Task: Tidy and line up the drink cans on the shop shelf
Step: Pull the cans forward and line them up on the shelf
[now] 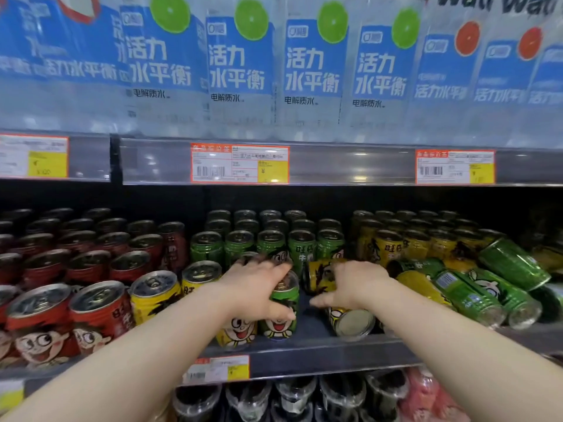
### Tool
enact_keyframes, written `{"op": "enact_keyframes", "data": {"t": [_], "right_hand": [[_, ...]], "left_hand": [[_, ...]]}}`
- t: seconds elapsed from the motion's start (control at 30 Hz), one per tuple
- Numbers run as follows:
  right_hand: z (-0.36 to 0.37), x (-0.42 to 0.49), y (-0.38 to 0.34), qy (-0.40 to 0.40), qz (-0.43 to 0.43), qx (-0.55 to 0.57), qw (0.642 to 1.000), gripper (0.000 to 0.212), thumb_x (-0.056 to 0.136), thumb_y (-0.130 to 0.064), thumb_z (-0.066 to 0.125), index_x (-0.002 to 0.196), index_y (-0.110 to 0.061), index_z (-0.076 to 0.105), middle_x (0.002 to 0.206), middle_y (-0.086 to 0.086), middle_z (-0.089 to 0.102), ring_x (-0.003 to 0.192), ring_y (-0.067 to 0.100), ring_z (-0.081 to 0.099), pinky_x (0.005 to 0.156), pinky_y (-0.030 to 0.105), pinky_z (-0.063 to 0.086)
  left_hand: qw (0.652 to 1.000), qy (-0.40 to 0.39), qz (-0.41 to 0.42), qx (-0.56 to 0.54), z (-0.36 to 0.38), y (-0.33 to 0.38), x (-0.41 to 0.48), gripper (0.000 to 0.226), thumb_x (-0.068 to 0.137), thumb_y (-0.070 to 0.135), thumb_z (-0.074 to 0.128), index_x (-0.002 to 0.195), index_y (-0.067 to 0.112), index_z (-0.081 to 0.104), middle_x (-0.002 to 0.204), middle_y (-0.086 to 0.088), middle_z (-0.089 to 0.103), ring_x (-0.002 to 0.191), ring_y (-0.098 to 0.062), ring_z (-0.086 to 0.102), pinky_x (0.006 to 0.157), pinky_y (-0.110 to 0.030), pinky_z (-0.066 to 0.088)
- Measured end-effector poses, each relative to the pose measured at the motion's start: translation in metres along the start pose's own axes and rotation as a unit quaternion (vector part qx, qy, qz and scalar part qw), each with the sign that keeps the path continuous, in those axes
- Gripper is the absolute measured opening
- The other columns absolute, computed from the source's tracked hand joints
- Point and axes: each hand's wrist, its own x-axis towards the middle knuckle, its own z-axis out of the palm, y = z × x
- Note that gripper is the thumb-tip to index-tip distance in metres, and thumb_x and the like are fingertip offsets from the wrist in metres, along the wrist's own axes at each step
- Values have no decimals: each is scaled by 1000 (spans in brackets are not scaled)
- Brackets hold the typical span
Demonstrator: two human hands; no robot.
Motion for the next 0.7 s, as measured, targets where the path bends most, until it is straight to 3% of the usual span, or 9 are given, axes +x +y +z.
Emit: {"op": "enact_keyframes", "data": {"t": [0.13, 0.23, 0.33, 0.43, 0.5, 0.6, 0.7], "right_hand": [[15, -2, -9, 25, 16, 45, 999, 83, 73, -64, 59, 137, -18, 33, 135, 9, 48, 120, 30, 50, 90, 36, 46], [14, -5, 0, 61, 26, 170, 983, 76, 71, -52, 62, 136, -21, 35, 133, 9, 48, 118, 29, 51, 90, 34, 46], [17, -11, 8, 110, 21, 365, 924, 59, 65, -40, 74, 113, -20, 47, 120, 7, 53, 105, 23, 55, 86, 34, 49], [24, -16, 9, 126, -18, 377, 917, 43, 67, -32, 78, 93, -20, 46, 112, 2, 52, 95, 18, 53, 72, 29, 43], [31, -17, 10, 123, -30, 401, 908, 48, 70, -31, 78, 103, -22, 45, 116, 1, 52, 97, 19, 55, 75, 28, 44], [38, -17, 11, 78, -44, 463, 882, 80, 70, -30, 79, 134, -17, 34, 125, -1, 52, 112, 19, 55, 95, 35, 47], [40, -13, 16, 52, -72, 444, 892, 75, 71, -33, 78, 133, -16, 38, 127, 2, 55, 115, 19, 55, 99, 39, 47]], "left_hand": [[1000, 7, 12, -3, -1, -2, 0, 89, 80, 65, 48, 147, 29, 3, 156, -4, 16, 142, -28, 13, 114, -48, 14], [1000, 12, 14, -3, 1, -2, 0, 89, 80, 65, 48, 147, 29, 3, 155, -5, 17, 142, -28, 14, 114, -48, 14], [1000, 15, 15, -5, 1, -3, 1, 89, 79, 66, 48, 147, 28, 4, 155, -4, 18, 142, -28, 14, 114, -48, 15], [1000, 19, 17, -4, 3, -3, 2, 90, 79, 66, 49, 147, 29, 4, 155, -4, 18, 142, -27, 15, 113, -46, 16], [1000, 23, 18, -3, 4, -3, 2, 90, 79, 66, 49, 147, 28, 4, 155, -4, 18, 142, -27, 16, 113, -46, 17], [999, 29, 15, 1, 3, -3, 1, 90, 78, 66, 49, 147, 28, 4, 155, -4, 18, 142, -27, 16, 113, -46, 18], [1000, 23, 14, 4, 2, -2, 0, 91, 78, 67, 49, 147, 29, 3, 155, -3, 18, 142, -26, 16, 113, -45, 18]]}}
